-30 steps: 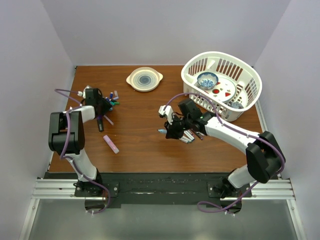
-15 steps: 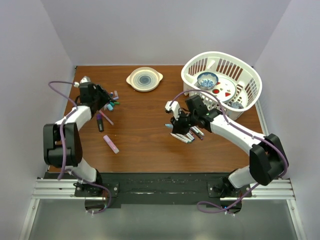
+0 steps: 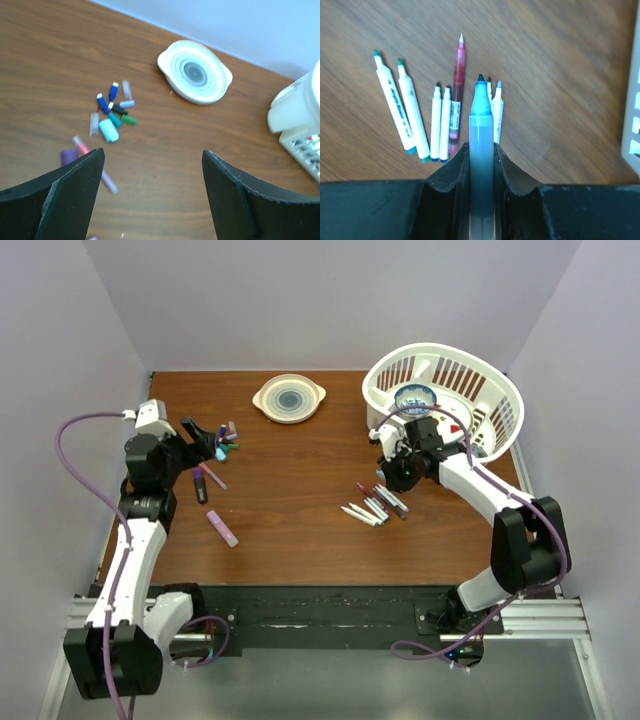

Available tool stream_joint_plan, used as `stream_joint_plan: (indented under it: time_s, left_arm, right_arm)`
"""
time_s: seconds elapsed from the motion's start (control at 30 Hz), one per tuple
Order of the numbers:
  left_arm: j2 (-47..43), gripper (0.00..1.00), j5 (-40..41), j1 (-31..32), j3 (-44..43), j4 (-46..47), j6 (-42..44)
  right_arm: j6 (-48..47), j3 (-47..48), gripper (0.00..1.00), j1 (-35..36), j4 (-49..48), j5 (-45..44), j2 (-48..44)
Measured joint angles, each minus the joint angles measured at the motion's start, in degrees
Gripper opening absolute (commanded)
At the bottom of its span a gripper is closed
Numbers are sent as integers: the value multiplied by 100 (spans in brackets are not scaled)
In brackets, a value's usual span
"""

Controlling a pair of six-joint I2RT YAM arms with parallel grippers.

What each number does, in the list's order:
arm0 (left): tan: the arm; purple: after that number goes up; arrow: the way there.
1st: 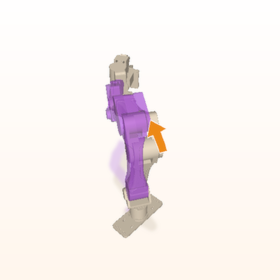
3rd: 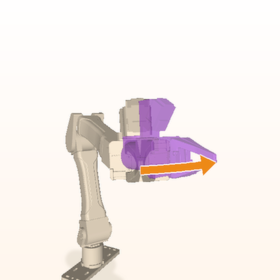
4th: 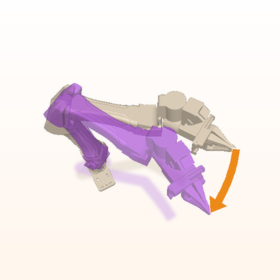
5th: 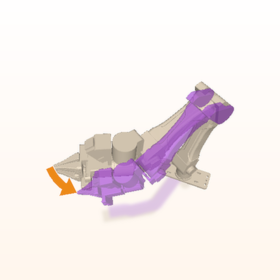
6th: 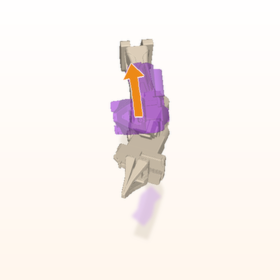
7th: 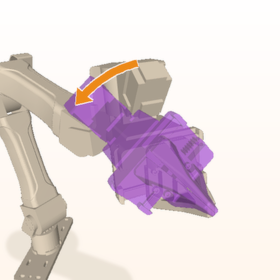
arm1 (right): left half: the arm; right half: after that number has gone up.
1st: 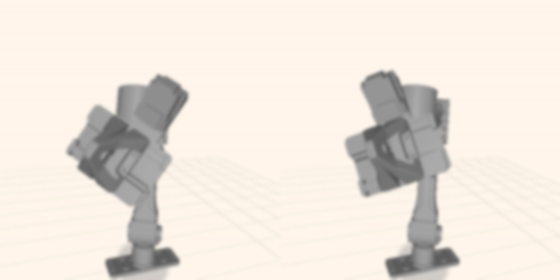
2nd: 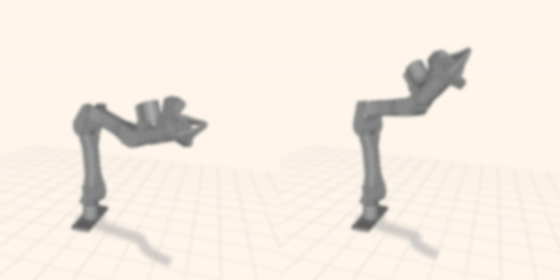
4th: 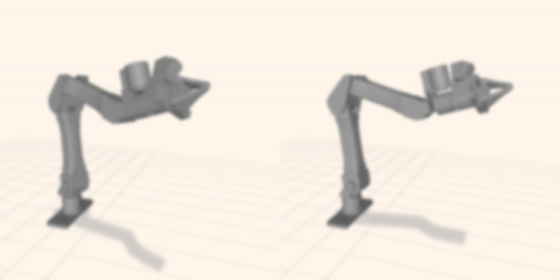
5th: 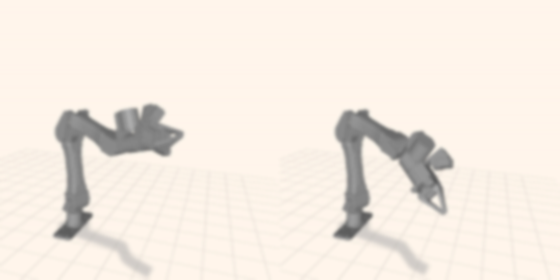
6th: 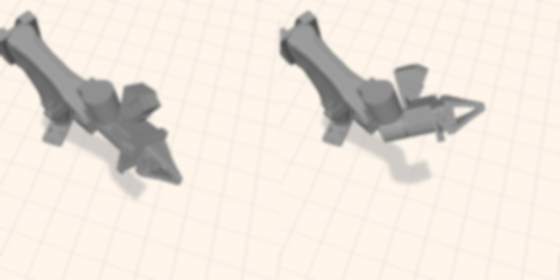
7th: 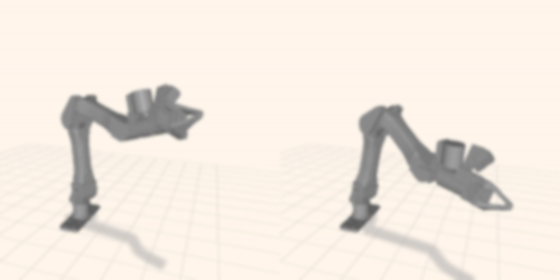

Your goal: Open the pen caps

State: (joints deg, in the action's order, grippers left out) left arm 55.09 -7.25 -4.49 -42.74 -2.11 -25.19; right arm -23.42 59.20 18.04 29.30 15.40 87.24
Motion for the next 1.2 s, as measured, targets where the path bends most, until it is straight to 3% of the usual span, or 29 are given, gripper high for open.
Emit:
stream_joint_plan:
  time_s: [0.43,0.8,1.13,1.2]
  left_arm:
    - [-319,85,-186,0,310,-435,378]
    - [-319,84,-286,0,313,-444,380]
    - [-302,85,-317,0,313,-444,380]
    - [-284,89,-332,0,313,-446,380]
  right_arm:
    - [76,-4,10,-186,-39,-846,433]
    - [90,-2,25,-195,52,-1001,999]
    - [107,55,32,-195,208,-986,1073]
    - [107,81,32,-195,225,-975,1073]
